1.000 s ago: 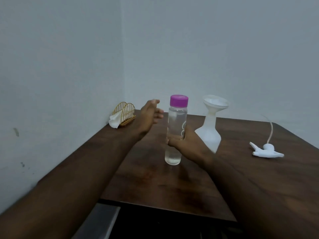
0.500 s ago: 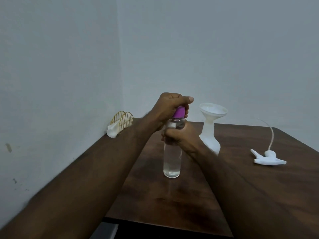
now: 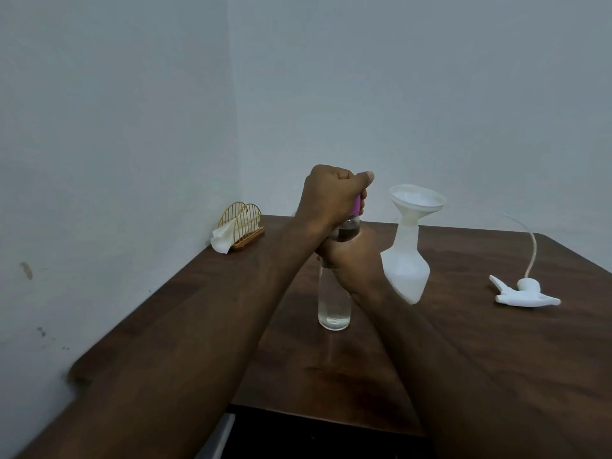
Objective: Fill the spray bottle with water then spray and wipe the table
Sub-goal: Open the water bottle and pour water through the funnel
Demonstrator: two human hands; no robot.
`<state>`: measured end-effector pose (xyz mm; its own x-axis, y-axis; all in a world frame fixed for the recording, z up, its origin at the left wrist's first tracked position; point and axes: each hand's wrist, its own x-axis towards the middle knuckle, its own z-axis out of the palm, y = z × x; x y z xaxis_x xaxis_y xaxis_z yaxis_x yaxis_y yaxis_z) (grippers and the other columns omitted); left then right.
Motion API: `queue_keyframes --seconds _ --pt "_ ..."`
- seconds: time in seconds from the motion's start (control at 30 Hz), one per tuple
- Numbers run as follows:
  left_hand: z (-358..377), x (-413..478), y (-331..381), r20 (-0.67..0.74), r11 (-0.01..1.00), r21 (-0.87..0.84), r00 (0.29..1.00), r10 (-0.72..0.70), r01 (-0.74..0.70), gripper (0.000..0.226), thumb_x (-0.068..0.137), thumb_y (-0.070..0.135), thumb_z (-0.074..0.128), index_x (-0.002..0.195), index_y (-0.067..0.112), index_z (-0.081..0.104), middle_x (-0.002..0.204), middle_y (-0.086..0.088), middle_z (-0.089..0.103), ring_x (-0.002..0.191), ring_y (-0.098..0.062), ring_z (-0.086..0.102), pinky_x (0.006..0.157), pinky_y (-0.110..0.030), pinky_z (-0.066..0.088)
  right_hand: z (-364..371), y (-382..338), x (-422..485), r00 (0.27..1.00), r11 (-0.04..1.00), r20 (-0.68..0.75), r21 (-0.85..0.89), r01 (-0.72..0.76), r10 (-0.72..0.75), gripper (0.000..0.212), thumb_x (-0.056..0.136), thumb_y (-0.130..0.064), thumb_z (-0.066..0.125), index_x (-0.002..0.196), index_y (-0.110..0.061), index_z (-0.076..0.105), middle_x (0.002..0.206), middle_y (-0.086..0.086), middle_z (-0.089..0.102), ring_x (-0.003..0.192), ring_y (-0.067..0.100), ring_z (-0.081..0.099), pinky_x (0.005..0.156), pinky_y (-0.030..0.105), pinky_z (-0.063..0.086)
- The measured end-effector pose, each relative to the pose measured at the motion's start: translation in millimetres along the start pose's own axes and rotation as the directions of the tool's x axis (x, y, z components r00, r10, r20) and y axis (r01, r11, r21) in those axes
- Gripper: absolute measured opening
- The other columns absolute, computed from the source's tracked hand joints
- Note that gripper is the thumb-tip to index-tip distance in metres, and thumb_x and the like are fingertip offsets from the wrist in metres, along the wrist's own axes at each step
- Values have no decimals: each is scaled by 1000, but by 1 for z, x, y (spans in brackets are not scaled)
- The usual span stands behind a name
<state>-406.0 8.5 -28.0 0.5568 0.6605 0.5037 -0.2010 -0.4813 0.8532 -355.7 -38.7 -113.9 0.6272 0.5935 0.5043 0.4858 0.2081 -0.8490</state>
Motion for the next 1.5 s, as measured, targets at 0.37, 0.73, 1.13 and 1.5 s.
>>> queue_keyframes --seconds 0.37,0.73,1.13,1.5 --pt "-16 -31 3 -250 987 161 967 50 -9 39 97 45 49 84 15 72 76 4 70 71 -8 67 71 -26 54 5 2 -8 990 1000 -137 -12 19 -21 58 69 -46 76 116 -16 60 95 -1 72 83 14 72 76 36 61" --pt "-20 -30 -4 -21 991 -69 993 -115 113 50 98 55 32 117 21 63 112 -1 67 97 -15 66 87 -33 55 7 3 -5 986 999 -163 -5 39 -39 58 72 -42 81 120 -18 58 99 -3 72 86 12 72 82 37 61" --pt "-23 -23 8 84 1000 -17 996 -5 6 39 100 44 39 127 18 52 111 2 66 96 -9 62 73 -19 47 8 4 -6 984 999 -177 -45 15 -23 58 75 -34 81 124 -20 54 104 -4 69 89 11 69 84 33 60" --pt "-32 -26 -3 205 999 -26 978 29 -25 38 88 7 59 125 14 56 119 -7 63 103 -16 63 78 -19 55 8 2 -8 979 999 -202 -50 2 -12 63 73 -45 80 124 -20 54 104 -6 70 89 10 69 83 33 60"
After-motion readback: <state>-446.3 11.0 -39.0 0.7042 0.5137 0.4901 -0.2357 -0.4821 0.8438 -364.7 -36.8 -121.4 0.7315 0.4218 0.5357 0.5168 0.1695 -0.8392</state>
